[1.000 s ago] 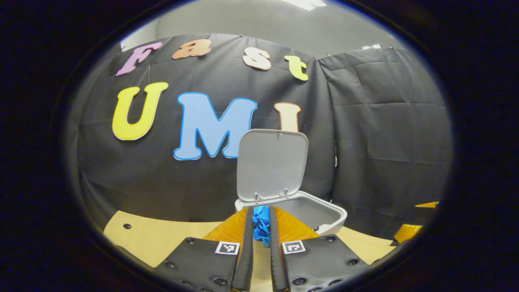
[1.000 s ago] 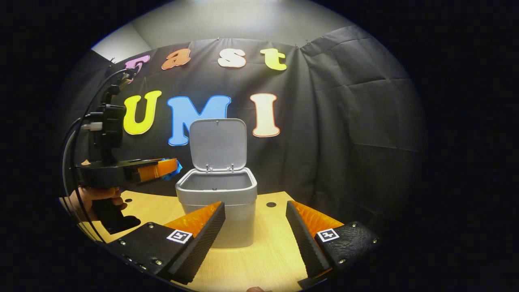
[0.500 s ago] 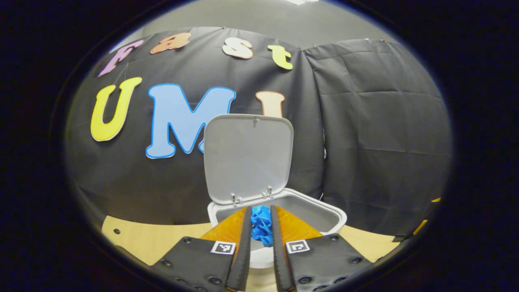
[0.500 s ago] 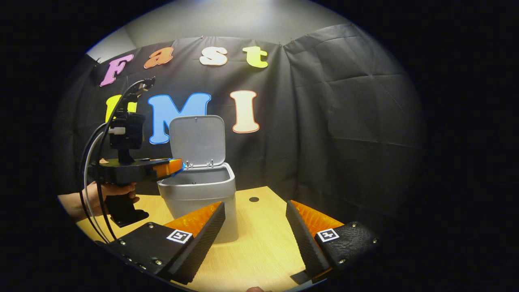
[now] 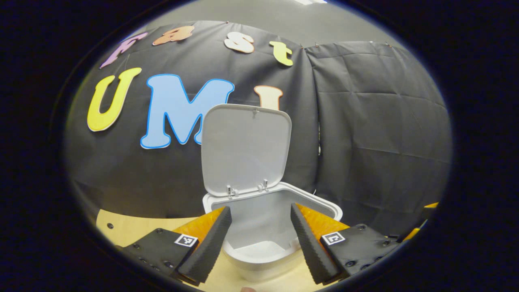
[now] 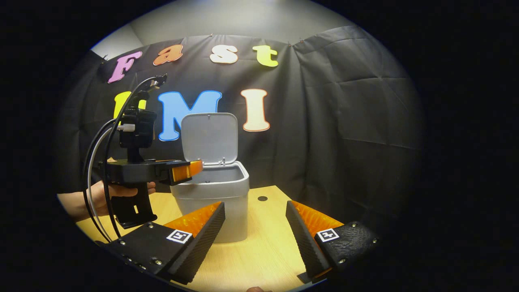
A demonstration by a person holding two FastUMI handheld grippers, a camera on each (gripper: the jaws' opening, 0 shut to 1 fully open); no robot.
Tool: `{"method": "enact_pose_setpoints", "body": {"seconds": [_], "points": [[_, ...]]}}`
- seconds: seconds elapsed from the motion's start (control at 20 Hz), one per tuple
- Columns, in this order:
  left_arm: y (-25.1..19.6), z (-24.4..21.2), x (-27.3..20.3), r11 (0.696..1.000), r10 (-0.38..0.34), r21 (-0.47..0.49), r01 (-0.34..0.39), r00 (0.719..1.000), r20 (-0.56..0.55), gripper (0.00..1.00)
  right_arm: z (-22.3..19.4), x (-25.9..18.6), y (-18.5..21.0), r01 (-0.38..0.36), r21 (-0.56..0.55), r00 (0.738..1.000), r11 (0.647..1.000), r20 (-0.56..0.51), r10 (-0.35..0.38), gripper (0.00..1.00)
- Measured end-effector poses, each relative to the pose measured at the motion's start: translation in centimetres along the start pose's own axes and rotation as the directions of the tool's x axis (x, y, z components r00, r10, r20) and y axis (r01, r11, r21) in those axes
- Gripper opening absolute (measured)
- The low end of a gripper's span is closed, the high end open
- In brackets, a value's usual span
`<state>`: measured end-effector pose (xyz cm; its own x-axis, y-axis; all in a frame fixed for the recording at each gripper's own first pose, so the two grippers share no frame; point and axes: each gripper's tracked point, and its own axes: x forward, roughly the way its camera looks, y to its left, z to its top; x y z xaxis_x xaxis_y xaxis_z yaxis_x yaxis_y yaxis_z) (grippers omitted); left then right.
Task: Press the lid of the desktop garbage bin to open it, pick up the crumpled paper on the desktop and throw it into the bin, then pick up the pop can on the desktop and drop it into the bin, and finally close the garbage bin lid.
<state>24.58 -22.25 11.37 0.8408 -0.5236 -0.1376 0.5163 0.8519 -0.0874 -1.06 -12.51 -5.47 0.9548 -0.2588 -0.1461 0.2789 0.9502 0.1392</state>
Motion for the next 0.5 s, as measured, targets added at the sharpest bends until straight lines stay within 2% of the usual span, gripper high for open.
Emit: {"method": "enact_pose_setpoints", "body": {"seconds": [0.25, 0.5], "points": [[2.7, 0.8, -3.3, 0.999, 0.041, -0.035, -0.04, 0.999, 0.033, 0.95, -1.3, 0.5, 3.5, -0.1, -0.017, 0.995, 0.995, -0.028, 0.1, 0.96], [5.9, 1.4, -7.4, 0.993, 0.113, -0.03, -0.111, 0.992, 0.062, 0.95, -2.5, 1.0, 7.9, -0.236, -0.041, 0.97, 0.971, -0.064, 0.233, 0.96]]}}
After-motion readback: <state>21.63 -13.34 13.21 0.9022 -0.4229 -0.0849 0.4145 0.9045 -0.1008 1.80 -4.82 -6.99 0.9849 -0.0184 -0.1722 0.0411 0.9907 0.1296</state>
